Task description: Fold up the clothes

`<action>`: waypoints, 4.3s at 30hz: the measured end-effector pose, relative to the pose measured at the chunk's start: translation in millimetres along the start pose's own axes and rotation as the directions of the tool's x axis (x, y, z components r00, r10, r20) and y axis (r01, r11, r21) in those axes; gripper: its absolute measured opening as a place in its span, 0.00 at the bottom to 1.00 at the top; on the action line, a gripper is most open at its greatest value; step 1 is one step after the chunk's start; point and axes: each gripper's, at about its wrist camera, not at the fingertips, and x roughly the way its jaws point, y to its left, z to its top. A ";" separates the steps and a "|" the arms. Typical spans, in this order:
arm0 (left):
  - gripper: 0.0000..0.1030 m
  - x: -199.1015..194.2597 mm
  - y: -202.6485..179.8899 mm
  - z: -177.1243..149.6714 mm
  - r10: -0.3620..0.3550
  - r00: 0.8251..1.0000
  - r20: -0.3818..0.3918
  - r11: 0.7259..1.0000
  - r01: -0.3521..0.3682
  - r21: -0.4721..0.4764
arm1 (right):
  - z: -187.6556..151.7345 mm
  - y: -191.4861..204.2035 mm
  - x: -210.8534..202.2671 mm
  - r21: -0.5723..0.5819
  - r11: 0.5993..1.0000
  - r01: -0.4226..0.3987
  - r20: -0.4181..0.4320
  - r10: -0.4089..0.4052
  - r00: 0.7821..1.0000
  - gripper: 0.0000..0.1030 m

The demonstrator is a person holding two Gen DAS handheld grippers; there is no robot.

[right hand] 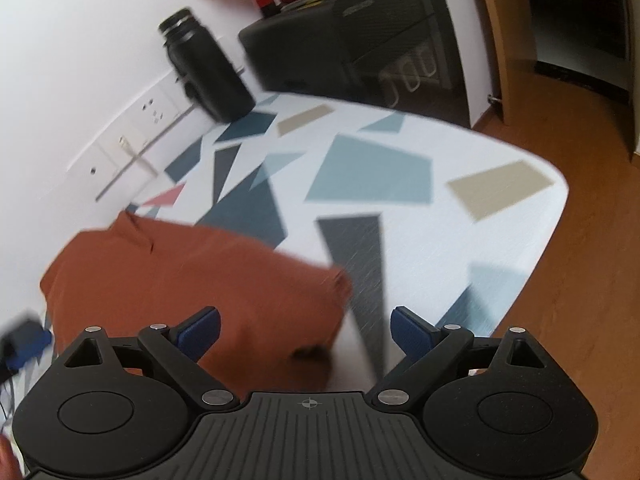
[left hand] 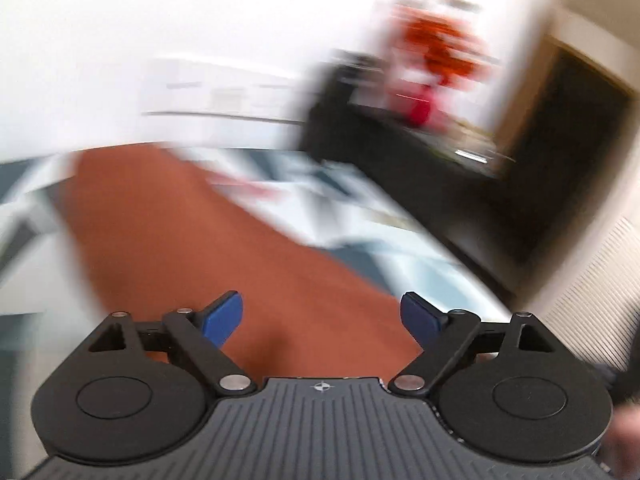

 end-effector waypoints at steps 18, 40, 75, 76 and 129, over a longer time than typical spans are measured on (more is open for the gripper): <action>0.29 77.9 117.2 38.0 0.135 0.986 -0.094 0.978 -0.148 -0.146 | -29.6 71.4 44.4 -0.228 0.930 0.288 0.083 -0.276 0.958 0.46; 0.28 -40.5 90.7 -43.8 0.387 0.901 -0.196 0.906 -0.411 -0.100 | -1.8 100.5 73.6 -0.542 0.825 0.160 0.018 -0.179 0.984 0.44; 0.28 -86.1 30.7 -100.8 0.521 0.815 -0.253 0.819 -0.561 -0.122 | -40.5 98.8 39.1 -0.692 0.709 -0.135 -0.197 -0.006 0.980 0.65; 0.28 -86.0 30.7 -100.7 0.521 0.814 -0.256 0.818 -0.562 -0.123 | -39.2 100.1 41.2 -0.693 0.708 -0.135 -0.197 -0.007 0.980 0.65; 0.38 -155.7 40.5 -143.7 0.334 0.938 -0.092 0.875 -0.344 -0.341 | 1.4 156.3 38.4 -0.654 0.744 -0.141 -0.162 0.044 0.986 0.68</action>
